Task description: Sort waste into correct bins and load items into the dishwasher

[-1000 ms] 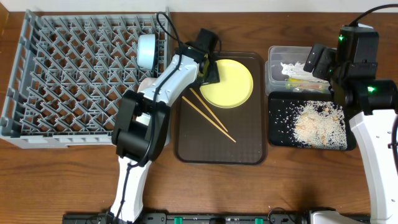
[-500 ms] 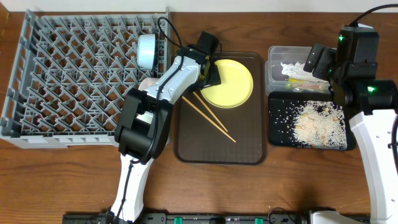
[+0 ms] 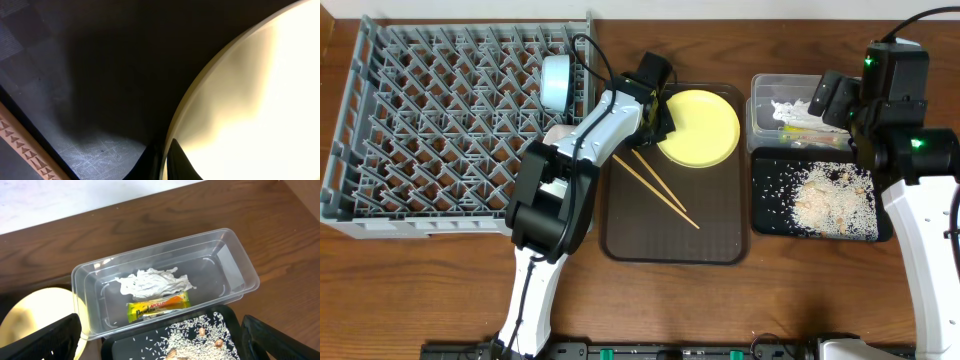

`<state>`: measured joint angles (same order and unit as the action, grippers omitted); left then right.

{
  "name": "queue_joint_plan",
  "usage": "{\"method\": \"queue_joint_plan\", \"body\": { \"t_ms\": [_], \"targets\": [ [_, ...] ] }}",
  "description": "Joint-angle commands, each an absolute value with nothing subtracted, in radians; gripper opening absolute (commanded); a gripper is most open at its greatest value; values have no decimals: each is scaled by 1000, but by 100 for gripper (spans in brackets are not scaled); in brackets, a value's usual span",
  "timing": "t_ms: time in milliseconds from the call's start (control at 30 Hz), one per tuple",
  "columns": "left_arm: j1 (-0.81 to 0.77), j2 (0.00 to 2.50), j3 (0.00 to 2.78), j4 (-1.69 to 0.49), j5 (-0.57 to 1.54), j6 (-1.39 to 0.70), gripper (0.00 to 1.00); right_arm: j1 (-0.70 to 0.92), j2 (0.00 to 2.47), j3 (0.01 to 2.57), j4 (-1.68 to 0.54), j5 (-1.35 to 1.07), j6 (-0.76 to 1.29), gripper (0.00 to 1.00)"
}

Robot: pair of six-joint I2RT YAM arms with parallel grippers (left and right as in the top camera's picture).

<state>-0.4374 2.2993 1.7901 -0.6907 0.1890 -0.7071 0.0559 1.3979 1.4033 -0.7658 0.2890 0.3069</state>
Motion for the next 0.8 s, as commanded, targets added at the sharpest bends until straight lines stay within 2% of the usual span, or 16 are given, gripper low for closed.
{"method": "queue_joint_plan", "body": {
  "t_ms": [0, 333, 767],
  "targets": [
    [-426, 2321, 1784, -691, 194, -717, 7, 48, 1393, 1404, -767, 307, 318, 99],
    [-393, 2216, 1784, -691, 202, -676, 7, 48, 1393, 1404, -768, 307, 318, 99],
    [-344, 2188, 1784, -687, 420, -613, 7, 47, 1393, 1404, -769, 307, 318, 99]
  ]
}}
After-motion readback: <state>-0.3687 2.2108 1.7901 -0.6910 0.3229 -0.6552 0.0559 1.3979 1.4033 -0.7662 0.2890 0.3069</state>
